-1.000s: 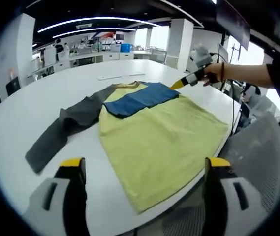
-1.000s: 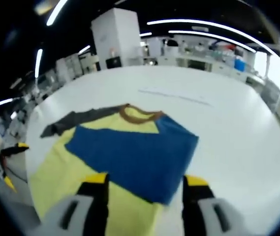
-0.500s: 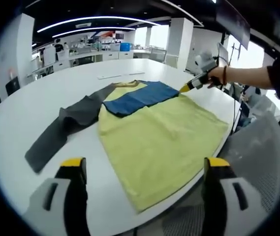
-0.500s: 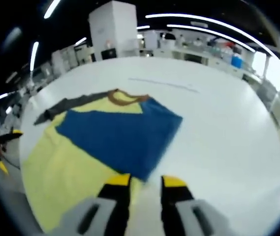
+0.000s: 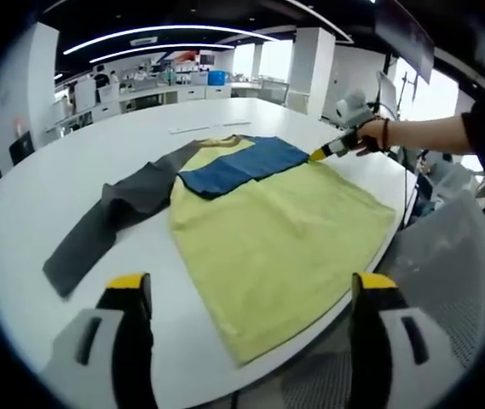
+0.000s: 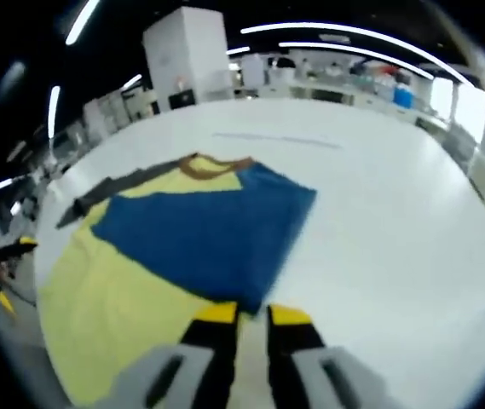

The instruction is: Fold the garment on the visible template until the final outline fits inside the template.

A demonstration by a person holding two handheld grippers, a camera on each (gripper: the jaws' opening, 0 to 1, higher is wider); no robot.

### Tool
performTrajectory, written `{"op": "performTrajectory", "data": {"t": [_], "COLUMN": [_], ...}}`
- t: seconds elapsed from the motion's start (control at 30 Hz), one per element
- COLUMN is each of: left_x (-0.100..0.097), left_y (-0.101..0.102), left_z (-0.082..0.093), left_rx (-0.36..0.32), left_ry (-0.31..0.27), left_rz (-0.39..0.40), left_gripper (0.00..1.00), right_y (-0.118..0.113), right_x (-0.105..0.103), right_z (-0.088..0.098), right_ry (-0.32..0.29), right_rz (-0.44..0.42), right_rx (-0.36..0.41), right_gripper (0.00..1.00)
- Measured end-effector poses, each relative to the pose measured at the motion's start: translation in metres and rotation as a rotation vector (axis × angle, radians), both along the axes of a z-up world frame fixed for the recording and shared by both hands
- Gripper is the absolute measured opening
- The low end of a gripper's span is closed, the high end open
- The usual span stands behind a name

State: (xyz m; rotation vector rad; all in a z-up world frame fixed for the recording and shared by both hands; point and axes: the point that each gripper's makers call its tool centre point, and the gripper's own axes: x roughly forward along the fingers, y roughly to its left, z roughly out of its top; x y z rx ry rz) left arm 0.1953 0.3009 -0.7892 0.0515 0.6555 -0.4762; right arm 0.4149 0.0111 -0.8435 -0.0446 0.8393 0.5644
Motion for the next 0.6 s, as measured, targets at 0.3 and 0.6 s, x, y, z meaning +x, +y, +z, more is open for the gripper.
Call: {"op": "performTrajectory", "data": {"t": [0.3, 0.6], "left_x": [0.000, 0.000], "left_y": [0.002, 0.003], "left_z": [0.000, 0.000], "left_rx": [0.006, 0.012], "left_ry": [0.001, 0.003], "left_rz": [0.007, 0.006], "left_gripper": [0.94, 0.94], "right_y": [0.001, -0.008], "right_x": [-0.011, -0.007], "right_z": [0.007, 0.007], "right_ry": [-0.034, -0.032], "right_rz": [0.034, 0.038], "right_rx": [-0.073, -0.136], "right_gripper": [0.00, 0.00]}}
